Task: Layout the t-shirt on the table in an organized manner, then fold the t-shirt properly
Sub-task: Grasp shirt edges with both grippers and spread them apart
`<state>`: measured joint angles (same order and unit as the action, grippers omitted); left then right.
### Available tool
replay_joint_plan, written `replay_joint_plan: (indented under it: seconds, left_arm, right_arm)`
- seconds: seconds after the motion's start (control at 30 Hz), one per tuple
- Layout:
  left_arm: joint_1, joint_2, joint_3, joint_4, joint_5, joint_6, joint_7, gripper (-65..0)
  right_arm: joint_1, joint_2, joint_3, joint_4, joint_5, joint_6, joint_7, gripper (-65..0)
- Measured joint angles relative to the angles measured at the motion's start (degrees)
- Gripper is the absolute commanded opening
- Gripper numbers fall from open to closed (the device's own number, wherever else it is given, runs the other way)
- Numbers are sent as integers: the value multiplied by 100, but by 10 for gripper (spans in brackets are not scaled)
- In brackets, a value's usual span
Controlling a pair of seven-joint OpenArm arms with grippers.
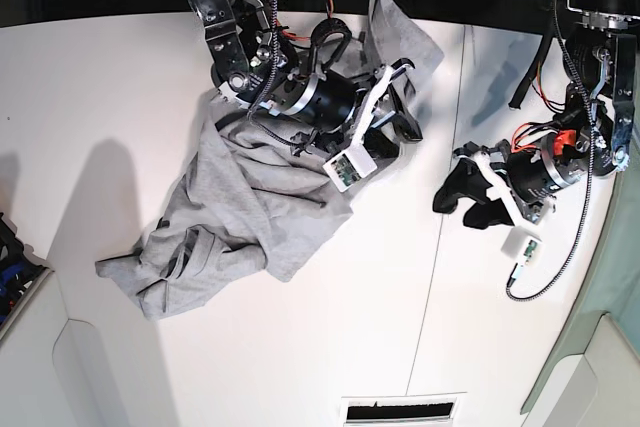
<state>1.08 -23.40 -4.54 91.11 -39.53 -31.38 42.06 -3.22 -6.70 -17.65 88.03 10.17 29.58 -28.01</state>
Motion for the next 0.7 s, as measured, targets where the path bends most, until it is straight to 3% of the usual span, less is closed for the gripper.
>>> replay_joint_plan:
  seconds: [0.2,0.33,0.43,0.5,0.7]
  left_arm:
    - [2,-57,-76,0,-518,-61,136,-252]
    - [70,-48,-72,0,-909,-380,168,-253]
    - [144,-44,92,0,-935,-404,186,-253]
    - [208,-42,319,0,-918,-404,184,-258]
    - [302,289,1071,-31,-232,-334,66,-402]
  right_arm:
    - [109,4,402,4,-192,-107,-13,-393]
    - [474,2,1014,4,-216,-686,-9,-393]
    - [857,2,1547,4,-570,-1215,4,-393]
    - [1117,4,1878,-13,-817,-1316,13,-393]
    - [1788,214,2269,-1237,-848,-1316,221,-393]
